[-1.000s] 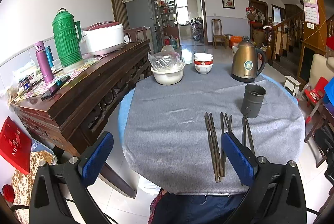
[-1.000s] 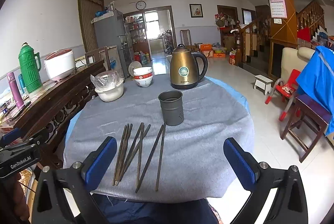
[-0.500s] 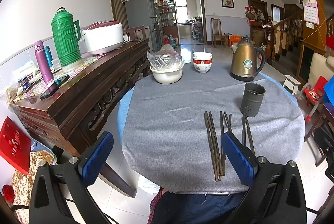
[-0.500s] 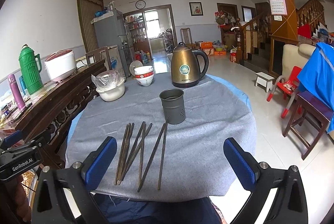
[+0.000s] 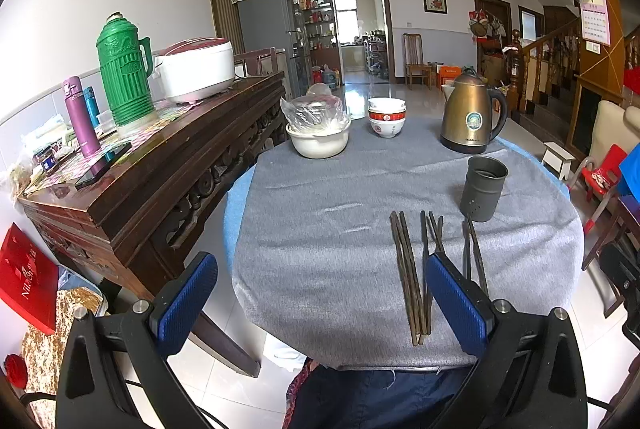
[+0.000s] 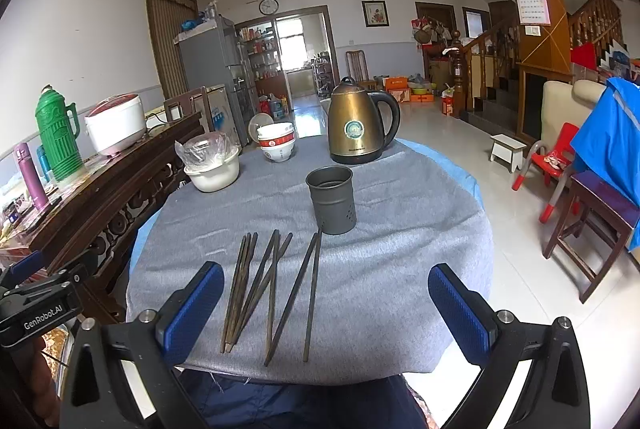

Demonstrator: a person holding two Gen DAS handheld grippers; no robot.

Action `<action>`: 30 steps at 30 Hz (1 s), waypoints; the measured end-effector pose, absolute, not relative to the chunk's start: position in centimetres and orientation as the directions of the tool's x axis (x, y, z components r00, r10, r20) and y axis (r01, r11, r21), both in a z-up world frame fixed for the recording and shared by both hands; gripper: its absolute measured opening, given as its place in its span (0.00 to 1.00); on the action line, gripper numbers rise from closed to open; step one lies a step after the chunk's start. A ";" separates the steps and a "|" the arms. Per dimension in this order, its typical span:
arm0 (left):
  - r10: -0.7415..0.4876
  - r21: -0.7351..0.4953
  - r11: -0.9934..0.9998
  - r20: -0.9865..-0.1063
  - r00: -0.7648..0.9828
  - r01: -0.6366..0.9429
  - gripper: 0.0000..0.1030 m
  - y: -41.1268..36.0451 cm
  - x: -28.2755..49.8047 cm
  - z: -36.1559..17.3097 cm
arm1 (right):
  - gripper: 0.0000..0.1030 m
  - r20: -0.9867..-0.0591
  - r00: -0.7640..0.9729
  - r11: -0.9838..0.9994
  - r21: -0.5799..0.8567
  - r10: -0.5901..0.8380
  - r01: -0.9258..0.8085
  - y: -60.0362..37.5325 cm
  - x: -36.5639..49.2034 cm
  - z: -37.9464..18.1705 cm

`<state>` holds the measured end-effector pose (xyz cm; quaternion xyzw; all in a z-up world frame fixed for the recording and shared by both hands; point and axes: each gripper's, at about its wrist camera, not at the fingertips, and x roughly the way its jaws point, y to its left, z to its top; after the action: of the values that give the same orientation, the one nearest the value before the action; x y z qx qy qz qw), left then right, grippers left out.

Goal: Organize utensils

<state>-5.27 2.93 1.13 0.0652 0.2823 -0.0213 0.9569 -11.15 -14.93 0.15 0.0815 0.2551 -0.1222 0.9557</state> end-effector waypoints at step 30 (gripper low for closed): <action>-0.144 -0.022 0.977 -0.803 0.578 0.213 1.00 1.2 5.8 -6.4 | 0.76 -0.709 0.704 0.956 0.186 -0.030 0.228 -22.3 1.8 -6.6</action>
<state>5.79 1.19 -6.45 0.0382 0.4483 -0.1006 0.8874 1.76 -22.28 -6.61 0.1307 0.3780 -0.0705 0.9138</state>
